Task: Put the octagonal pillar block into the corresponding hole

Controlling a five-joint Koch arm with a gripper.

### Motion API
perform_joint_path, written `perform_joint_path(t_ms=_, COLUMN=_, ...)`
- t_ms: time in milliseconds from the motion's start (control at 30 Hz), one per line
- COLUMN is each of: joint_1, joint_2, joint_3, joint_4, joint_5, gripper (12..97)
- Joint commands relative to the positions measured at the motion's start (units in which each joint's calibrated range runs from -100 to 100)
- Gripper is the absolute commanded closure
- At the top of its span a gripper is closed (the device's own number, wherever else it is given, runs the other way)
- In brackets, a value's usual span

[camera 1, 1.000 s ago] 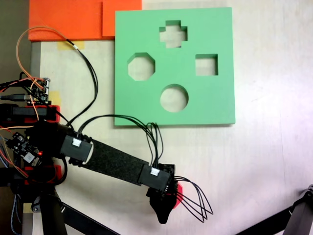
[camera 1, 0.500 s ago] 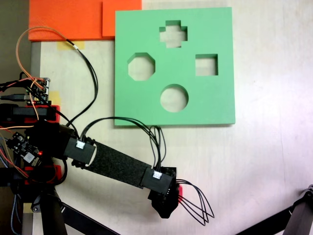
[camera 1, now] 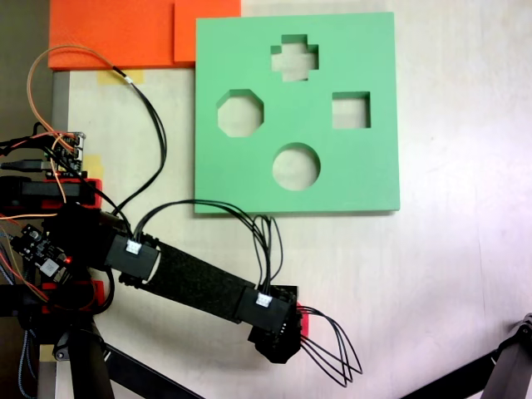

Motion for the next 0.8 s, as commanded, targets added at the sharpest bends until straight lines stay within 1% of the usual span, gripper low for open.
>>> perform_joint_path(t_ms=0, joint_1=-0.34, joint_2=-0.37, joint_3=0.36, joint_4=-6.07, joint_5=-0.54, gripper=80.0)
perform_joint_path(t_ms=200, joint_1=0.10, joint_2=-4.42, joint_3=0.46, joint_4=-6.07, joint_5=-0.44, gripper=80.0)
perform_joint_path(t_ms=400, joint_1=1.86, joint_2=-18.53, joint_3=0.56, joint_4=-6.07, joint_5=1.61, gripper=80.0)
perform_joint_path(t_ms=633, joint_1=6.98, joint_2=-33.47, joint_3=0.66, joint_4=-6.07, joint_5=6.50, gripper=80.0)
perform_joint_path(t_ms=767, joint_1=13.48, joint_2=-37.80, joint_3=0.26, joint_4=-6.07, joint_5=11.97, gripper=80.0)
